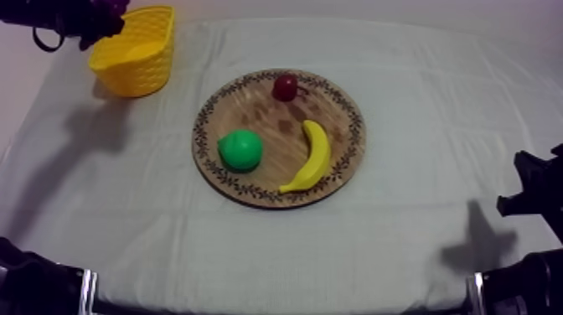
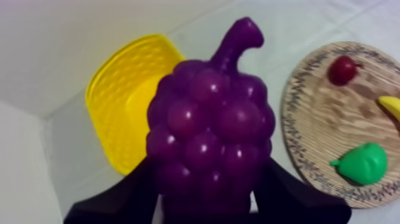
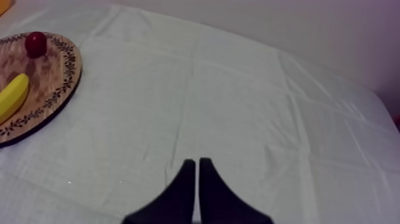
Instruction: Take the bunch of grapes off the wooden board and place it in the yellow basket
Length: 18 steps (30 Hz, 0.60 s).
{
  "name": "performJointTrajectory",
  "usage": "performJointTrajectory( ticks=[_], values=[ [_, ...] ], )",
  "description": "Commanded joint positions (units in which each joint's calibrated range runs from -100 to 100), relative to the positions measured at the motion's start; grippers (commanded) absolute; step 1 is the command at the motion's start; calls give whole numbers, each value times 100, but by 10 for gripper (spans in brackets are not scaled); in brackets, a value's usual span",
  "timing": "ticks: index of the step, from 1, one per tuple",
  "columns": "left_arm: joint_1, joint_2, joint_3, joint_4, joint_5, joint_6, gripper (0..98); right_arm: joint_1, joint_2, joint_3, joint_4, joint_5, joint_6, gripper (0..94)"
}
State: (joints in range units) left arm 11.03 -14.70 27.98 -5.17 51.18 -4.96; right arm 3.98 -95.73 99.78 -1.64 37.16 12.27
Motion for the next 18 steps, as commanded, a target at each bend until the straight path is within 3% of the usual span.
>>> performJointTrajectory(
  ticks=[1, 18],
  values=[
    [-97, 231, -174, 1, 14, 19, 385, 0, -2, -1, 0, 2, 1, 5],
    [-403, 2731, -2148, 14, 242, 300, 400, 0, -2, -1, 0, 2, 1, 5]
  ],
)
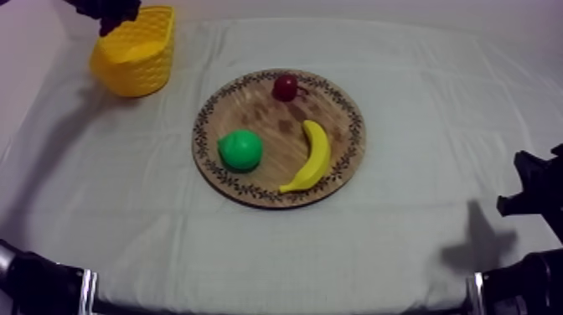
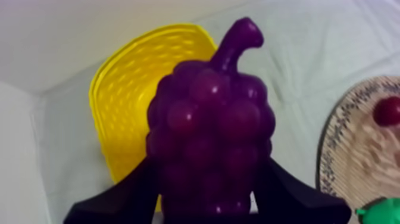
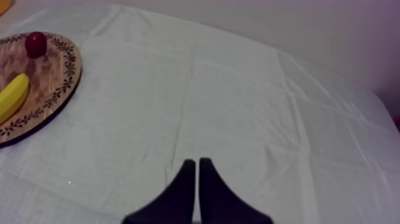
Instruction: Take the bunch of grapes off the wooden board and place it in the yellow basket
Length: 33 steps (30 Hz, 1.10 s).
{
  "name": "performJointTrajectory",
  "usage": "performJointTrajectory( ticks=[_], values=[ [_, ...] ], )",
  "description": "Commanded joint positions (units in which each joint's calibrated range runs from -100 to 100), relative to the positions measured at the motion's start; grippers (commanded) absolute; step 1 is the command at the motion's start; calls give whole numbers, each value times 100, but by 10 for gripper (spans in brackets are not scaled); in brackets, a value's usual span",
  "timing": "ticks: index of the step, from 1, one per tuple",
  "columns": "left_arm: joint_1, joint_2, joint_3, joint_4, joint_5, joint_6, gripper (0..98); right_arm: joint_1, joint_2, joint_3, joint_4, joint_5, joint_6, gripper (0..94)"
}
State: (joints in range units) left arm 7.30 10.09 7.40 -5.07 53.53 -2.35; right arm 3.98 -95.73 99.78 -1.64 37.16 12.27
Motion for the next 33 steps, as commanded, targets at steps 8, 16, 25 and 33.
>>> performJointTrajectory(
  ticks=[8, 16, 25, 33],
  values=[
    [-291, 1009, -507, 71, 16, 293, 400, 0, -2, -1, 0, 2, 1, 5],
    [-383, 1759, -971, 120, 42, 302, 404, 0, -2, -1, 0, 2, 1, 5],
    [-377, 2493, -1432, 239, 102, 243, 409, 0, -2, -1, 0, 2, 1, 5],
    [-340, 2869, -1690, 309, 104, 201, 408, 0, -2, -1, 0, 2, 1, 5]
  ],
)
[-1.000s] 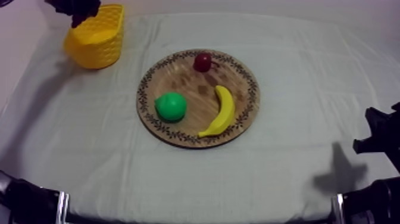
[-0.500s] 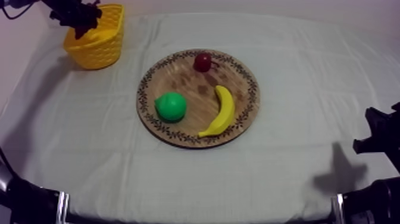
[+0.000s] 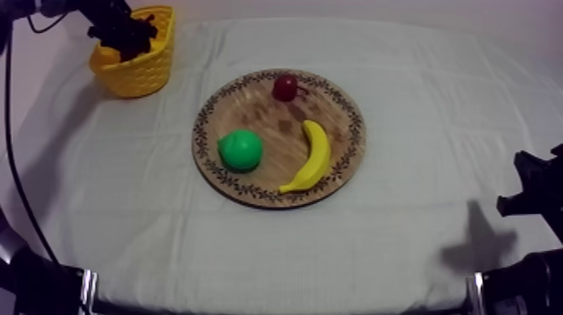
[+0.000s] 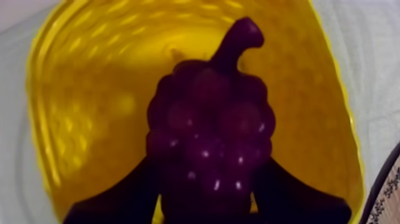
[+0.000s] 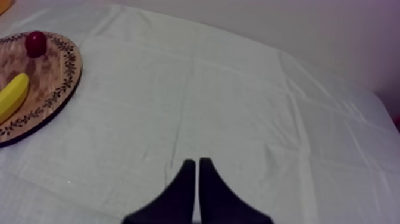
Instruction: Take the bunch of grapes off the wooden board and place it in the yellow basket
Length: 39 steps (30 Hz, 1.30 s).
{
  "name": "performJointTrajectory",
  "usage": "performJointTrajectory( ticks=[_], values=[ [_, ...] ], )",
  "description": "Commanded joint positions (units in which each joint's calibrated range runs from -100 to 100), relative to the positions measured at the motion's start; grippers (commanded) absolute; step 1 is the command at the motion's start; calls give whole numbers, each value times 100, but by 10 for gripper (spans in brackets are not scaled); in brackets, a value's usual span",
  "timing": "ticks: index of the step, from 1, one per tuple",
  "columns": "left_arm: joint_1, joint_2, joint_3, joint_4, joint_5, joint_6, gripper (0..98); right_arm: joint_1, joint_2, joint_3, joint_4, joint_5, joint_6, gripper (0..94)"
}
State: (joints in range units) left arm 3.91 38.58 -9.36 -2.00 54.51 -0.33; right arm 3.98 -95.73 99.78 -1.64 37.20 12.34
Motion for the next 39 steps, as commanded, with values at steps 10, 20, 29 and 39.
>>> performJointTrajectory(
  ticks=[10, 20, 29, 39],
  values=[
    [3, 62, 28, 16, -96, 30, 416, 0, -2, -1, 0, -3, -6, 5],
    [28, -99, 199, 16, -217, 108, 802, 0, -2, -1, 0, -3, -6, 5],
    [59, -466, 714, 18, -655, 178, 775, 0, -2, -1, 0, -3, -6, 5],
    [159, -1844, 1831, 81, -992, 176, 678, 0, -2, -1, 0, -3, -6, 5]
  ],
)
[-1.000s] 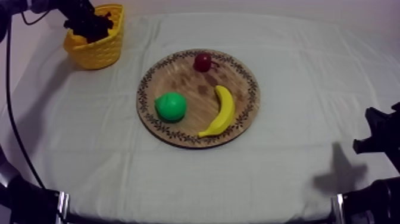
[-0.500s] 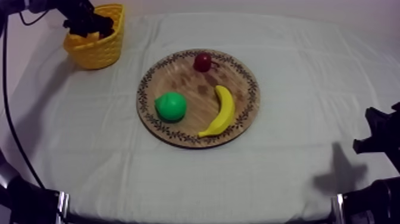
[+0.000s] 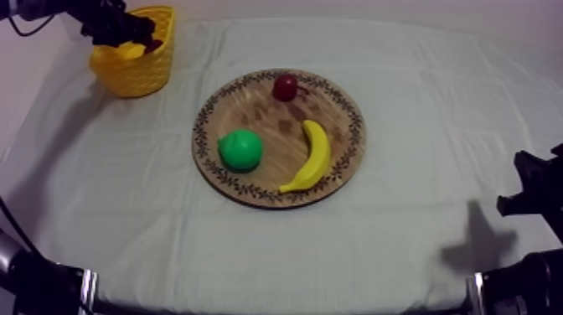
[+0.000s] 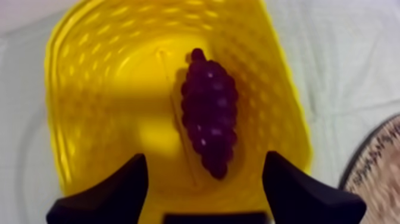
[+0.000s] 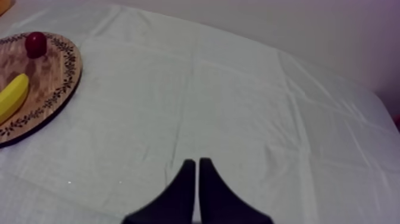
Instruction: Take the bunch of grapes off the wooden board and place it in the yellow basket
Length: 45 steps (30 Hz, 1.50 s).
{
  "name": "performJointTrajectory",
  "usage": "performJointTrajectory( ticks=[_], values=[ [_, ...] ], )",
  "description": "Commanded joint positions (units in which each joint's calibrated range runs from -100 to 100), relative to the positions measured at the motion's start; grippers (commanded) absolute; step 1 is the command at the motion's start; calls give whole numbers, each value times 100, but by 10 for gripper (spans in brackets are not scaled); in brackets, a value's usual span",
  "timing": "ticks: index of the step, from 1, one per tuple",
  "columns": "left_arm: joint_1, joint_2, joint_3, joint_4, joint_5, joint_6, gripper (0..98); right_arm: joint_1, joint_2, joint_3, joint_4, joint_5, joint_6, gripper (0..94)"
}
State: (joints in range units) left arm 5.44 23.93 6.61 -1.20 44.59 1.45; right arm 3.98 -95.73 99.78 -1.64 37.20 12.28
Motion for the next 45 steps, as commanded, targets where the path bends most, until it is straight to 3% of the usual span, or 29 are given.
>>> performJointTrajectory(
  ticks=[1, 15, 23, 28, 36, 41, 45],
  values=[
    [25, -591, 384, -2, -1, 0, 669, 0, -2, -1, 0, -3, 0, 5],
    [198, -3878, 2470, 14, 534, -52, 612, 0, -2, -1, 0, -3, 0, 5],
    [-154, -5519, 3699, 518, 651, -418, 554, 0, -2, -1, 0, -3, 0, 5],
    [-265, -6530, 4560, 575, 578, -450, 503, 0, -2, -1, 0, -3, 0, 5],
    [-395, -8134, 5740, 564, 340, -568, 300, 0, -2, -1, 0, -3, 0, 5],
    [-418, -8897, 6203, 537, 270, -620, 85, 0, -2, -1, 0, -3, 0, 5],
    [-405, -9403, 6575, 470, 204, -596, 21, 0, -2, -1, 0, -3, 0, 5]
  ],
)
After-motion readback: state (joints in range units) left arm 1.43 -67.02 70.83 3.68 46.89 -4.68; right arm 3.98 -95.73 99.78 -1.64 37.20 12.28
